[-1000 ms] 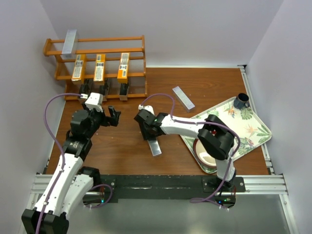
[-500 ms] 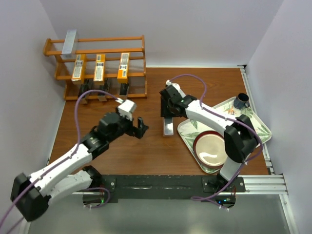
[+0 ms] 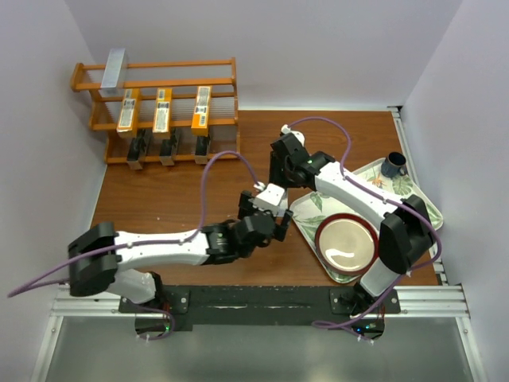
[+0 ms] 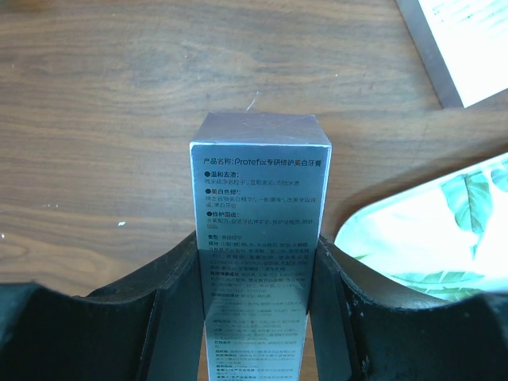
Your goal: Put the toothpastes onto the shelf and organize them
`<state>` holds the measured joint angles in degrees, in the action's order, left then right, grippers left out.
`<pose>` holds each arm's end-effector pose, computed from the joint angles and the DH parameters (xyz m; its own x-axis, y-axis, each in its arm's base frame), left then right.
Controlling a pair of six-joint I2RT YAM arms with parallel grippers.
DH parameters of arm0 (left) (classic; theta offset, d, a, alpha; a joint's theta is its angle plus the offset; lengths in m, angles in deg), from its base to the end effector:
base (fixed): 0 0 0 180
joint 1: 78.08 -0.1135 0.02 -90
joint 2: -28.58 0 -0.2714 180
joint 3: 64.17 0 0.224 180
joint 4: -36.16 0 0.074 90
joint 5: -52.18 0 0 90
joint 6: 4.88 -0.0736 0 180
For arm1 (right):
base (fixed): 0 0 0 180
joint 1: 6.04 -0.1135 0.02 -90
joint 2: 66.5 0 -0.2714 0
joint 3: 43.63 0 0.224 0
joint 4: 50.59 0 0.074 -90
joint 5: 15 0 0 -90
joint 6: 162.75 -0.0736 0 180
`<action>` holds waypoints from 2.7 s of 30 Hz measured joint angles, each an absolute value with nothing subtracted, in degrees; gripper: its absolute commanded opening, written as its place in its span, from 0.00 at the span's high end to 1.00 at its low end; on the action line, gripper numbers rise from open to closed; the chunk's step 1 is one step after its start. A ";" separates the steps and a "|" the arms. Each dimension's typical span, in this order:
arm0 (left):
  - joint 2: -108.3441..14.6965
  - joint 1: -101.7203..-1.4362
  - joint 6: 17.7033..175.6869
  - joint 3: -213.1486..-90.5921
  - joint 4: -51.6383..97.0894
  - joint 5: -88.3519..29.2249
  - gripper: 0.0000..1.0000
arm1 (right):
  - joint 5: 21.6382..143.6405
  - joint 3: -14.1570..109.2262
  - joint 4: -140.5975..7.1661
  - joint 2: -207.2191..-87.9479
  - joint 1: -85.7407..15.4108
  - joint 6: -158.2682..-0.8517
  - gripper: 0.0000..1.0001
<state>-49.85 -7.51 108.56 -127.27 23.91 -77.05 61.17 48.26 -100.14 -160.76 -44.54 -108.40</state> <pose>0.1429 -0.2653 0.2595 -0.3577 0.0878 -0.9297 0.4379 0.8951 -0.0839 0.2878 0.2064 0.2604 -0.7856 0.0982 -0.6108 -0.0384 0.9777 0.2066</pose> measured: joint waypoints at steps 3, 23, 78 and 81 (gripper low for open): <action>-57.06 -4.39 110.59 -133.68 22.71 -82.21 0.00 | 61.68 48.26 -100.45 -160.76 -44.54 -108.73 0.69; -73.17 -2.31 121.71 -143.03 11.10 -98.99 0.47 | 64.30 47.41 -100.77 -160.74 -44.54 -110.13 0.69; -34.33 -29.96 99.03 -153.46 -8.76 -70.64 0.89 | 62.33 29.94 -96.01 -139.34 -33.35 -101.35 0.04; -36.52 -36.78 94.81 -160.04 -8.98 -68.79 0.89 | 62.68 28.72 -95.64 -139.21 -33.35 -100.38 0.04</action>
